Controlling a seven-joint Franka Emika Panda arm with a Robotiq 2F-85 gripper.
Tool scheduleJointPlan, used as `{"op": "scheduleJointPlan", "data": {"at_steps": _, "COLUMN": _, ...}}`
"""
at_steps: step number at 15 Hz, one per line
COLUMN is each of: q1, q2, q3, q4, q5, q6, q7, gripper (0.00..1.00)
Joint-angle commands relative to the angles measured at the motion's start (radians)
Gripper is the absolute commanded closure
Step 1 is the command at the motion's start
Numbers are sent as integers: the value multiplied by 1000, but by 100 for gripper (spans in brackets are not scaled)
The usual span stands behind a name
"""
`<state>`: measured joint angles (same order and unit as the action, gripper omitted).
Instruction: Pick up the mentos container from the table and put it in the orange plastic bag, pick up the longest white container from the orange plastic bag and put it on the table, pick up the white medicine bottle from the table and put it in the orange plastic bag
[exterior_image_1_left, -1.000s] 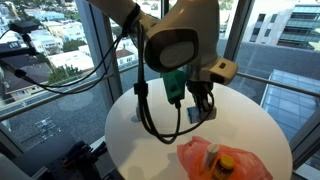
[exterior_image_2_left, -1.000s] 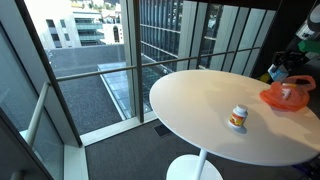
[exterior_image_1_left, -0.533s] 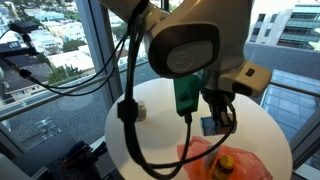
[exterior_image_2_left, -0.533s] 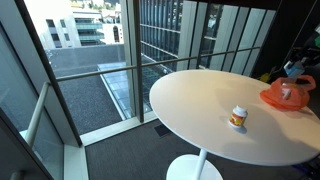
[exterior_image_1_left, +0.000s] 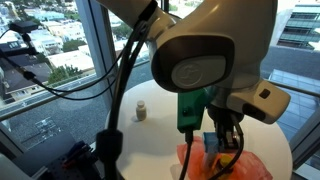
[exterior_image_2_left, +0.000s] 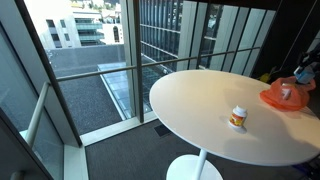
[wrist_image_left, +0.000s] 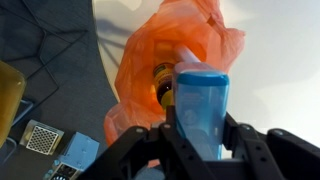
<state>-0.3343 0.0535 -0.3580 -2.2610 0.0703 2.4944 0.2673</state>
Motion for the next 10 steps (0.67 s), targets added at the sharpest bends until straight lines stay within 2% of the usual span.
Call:
{"op": "scheduleJointPlan", "data": {"at_steps": 1, "q1": -15, "q2": 8, "q3": -7, "q4": 4, "q5": 28, "q6": -56, "q7": 4, "gripper": 82}}
{"op": "scheduleJointPlan", "data": {"at_steps": 10, "q1": -21, "q2": 36, "q3": -10, "q4": -19, "q5": 115, "q6": -150, "q7": -31, "gripper": 82}}
